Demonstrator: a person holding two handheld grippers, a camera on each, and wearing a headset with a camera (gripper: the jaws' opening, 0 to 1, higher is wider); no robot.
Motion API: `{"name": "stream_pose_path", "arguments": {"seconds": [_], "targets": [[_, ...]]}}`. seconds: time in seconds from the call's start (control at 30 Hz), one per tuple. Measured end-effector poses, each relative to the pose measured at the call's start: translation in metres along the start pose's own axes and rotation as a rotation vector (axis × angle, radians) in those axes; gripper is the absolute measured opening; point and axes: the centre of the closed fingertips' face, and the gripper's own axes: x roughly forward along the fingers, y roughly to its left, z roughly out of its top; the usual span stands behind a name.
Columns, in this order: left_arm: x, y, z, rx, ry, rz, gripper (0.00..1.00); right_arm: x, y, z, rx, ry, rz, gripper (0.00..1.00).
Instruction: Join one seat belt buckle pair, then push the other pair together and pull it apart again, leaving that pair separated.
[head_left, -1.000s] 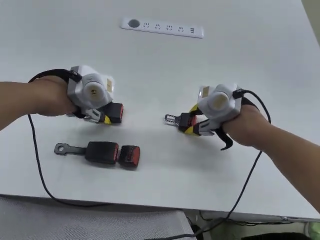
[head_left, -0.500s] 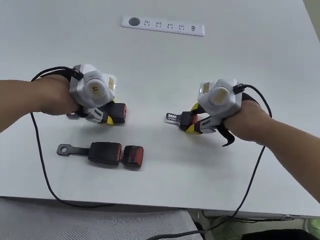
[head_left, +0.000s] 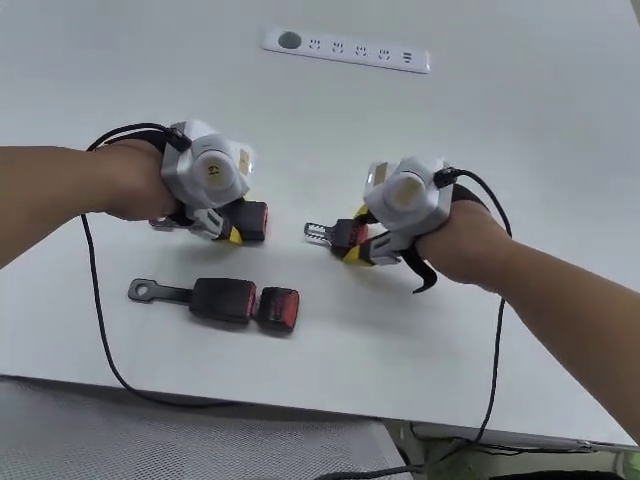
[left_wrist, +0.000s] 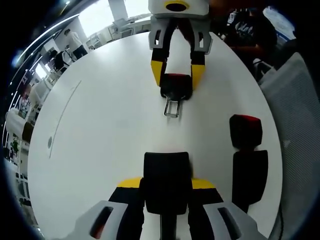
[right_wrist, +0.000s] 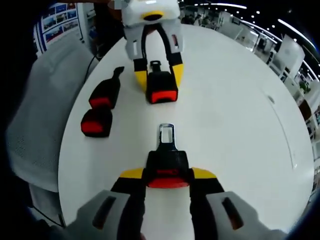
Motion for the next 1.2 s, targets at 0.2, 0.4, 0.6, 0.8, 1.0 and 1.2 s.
{"name": "stream_pose_path", "arguments": {"seconds": [0.2, 0.4, 0.6, 0.8, 1.0, 1.2], "targets": [[0.002, 0.001, -0.001, 0.003, -0.001, 0.000, 0.34, 0.013, 0.003, 0.021, -0.017, -0.016, 0.008, 0.34], [0.004, 0.001, -0.002, 0.007, -0.004, -0.001, 0.34, 0.024, 0.003, 0.039, -0.030, -0.019, 0.013, 0.34], [0.005, 0.000, -0.003, 0.007, -0.005, -0.001, 0.34, 0.027, -0.004, 0.039, -0.046, -0.007, 0.004, 0.34], [0.005, -0.001, -0.002, 0.010, -0.009, -0.004, 0.34, 0.030, -0.005, 0.042, -0.066, -0.016, 0.006, 0.34], [0.006, 0.000, -0.003, 0.016, -0.018, -0.009, 0.34, 0.034, -0.004, 0.049, -0.074, -0.045, 0.021, 0.34], [0.005, -0.002, -0.001, 0.034, -0.017, -0.013, 0.33, 0.036, -0.005, 0.050, -0.087, -0.056, 0.040, 0.33]]}}
